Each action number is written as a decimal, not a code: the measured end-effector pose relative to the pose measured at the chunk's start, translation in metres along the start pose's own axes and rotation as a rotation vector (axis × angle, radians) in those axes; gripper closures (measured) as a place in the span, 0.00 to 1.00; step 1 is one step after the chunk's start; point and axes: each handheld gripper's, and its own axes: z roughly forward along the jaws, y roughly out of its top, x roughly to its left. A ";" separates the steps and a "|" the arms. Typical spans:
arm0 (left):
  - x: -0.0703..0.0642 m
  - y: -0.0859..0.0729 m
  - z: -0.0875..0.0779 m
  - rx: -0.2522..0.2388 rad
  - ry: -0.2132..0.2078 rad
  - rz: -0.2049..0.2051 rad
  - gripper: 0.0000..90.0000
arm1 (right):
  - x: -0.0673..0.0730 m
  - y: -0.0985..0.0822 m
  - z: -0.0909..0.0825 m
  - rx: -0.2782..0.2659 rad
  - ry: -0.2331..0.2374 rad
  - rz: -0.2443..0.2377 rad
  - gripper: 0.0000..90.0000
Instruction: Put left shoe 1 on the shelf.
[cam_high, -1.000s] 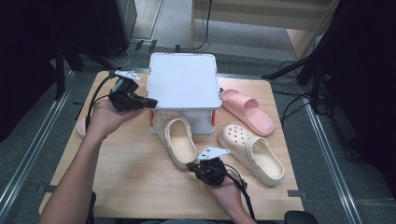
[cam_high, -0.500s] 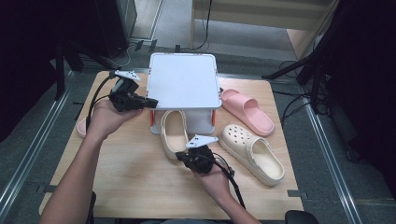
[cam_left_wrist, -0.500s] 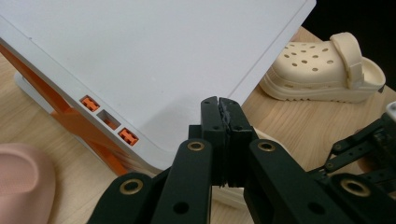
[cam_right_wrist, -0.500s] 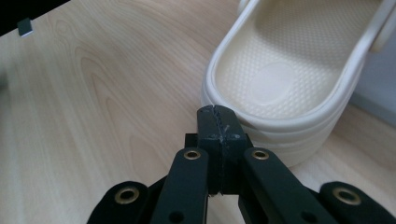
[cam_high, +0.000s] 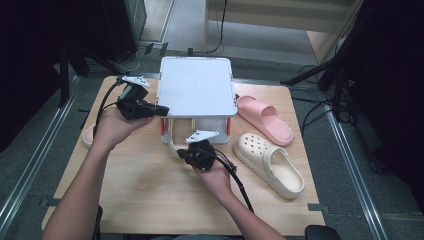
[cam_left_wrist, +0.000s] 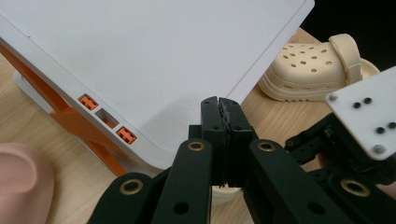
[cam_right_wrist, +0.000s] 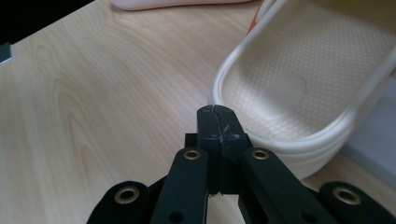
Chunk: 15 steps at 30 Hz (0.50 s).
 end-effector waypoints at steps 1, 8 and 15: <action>0.000 0.000 0.000 0.000 0.002 0.000 1.00 | 0.000 0.000 0.000 0.000 0.000 0.000 1.00; -0.003 -0.003 0.015 0.144 0.039 0.044 1.00 | -0.006 0.015 0.018 -0.013 -0.013 -0.023 1.00; 0.000 -0.012 0.042 0.217 -0.005 0.030 0.99 | -0.007 0.026 0.029 -0.019 -0.020 -0.027 1.00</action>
